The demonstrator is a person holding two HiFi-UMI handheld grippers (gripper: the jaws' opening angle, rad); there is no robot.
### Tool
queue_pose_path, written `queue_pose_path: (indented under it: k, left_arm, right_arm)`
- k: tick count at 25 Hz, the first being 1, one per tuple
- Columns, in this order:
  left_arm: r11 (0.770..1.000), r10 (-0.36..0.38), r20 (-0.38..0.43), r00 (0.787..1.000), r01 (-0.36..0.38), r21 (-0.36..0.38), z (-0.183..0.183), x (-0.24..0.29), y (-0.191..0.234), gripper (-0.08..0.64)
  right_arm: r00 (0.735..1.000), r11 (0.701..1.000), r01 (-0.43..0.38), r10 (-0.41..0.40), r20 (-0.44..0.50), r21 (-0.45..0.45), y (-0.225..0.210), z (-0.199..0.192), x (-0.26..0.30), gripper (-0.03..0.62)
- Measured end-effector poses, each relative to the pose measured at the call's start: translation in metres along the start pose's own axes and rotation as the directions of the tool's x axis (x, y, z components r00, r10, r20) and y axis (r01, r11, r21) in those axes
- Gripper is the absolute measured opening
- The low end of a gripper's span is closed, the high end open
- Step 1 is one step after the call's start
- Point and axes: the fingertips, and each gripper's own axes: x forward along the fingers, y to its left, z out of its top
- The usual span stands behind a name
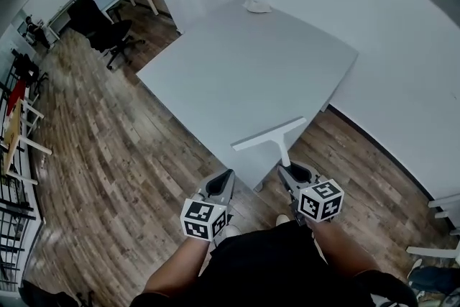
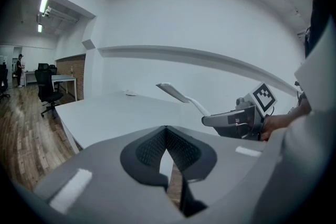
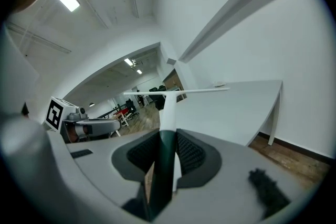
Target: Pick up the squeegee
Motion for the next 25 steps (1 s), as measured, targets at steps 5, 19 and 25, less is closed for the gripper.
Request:
queue_pose_path:
  k: [5,19,25]
  left_arm:
    - [1.0,-0.013,0.004,1.0,0.013,-0.011,-0.011,-0.022,0.02,0.006]
    - [0.999,-0.005,0.044,0.999,0.007,-0.039,-0.026,-0.062,0.04,0.006]
    - [0.999,0.007,0.053,0.999,-0.004,-0.05,-0.032,-0.076,0.049,0.006]
  right_arm:
    - [1.0,0.999,0.025,-0.025,0.003,-0.021,0.03,-0.007,0.007,0.1]
    - [0.999,0.997,0.046,-0.047,-0.009,-0.065,0.062,-0.009,0.009,0.1]
    - [0.999,0.996,0.045,-0.047,-0.016,-0.073,0.074,-0.012,0.015,0.1]
